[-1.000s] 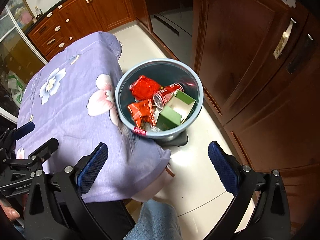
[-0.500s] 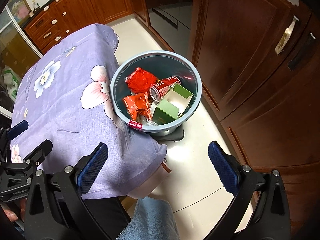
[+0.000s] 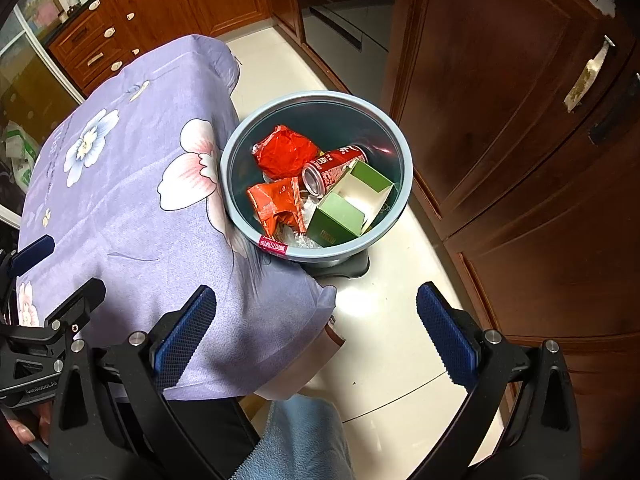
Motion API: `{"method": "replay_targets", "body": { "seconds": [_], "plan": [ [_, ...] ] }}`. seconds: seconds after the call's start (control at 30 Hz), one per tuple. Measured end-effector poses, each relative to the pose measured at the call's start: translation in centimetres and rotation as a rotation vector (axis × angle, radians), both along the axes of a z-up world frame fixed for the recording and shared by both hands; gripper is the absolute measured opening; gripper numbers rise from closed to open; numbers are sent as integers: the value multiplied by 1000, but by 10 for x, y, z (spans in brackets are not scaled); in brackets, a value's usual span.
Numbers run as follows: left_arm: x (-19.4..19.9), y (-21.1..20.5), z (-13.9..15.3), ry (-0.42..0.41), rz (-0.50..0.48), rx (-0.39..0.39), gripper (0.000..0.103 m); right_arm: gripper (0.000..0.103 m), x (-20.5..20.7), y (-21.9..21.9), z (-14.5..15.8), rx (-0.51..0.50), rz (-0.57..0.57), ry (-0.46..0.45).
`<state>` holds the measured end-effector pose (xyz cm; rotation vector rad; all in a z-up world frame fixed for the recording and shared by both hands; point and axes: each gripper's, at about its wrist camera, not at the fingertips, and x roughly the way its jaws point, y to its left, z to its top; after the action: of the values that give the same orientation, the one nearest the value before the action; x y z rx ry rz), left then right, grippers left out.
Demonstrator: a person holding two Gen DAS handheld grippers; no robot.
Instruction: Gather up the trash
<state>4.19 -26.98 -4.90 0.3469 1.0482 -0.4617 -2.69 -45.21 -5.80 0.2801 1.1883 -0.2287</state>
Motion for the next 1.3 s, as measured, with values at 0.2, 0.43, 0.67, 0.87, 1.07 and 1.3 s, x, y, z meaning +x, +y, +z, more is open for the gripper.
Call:
{"method": "replay_targets", "body": {
  "seconds": [0.2,0.43,0.67,0.87,1.07,1.3],
  "plan": [
    [0,-1,-7,6,-1,7,99,96,1,0,-3,1,1,6],
    [-1,-3,-12,15,-13,20,99,96,1,-2,-6,3,-5,8],
    [-5,-8,-14,11,-41,28,99,96,1,-3,-6,2,-6,4],
    [-5,-7,-11,3,-42,9,99,96,2,-4,-8,2,-7,10],
    [-4,-8,-11,6,-36,10,99,96,4,-4,-8,-1,-5,12],
    [-4,-9,-14,18,-34,17,99,96,4,-5,-9,-2,-8,16]
  ]
}}
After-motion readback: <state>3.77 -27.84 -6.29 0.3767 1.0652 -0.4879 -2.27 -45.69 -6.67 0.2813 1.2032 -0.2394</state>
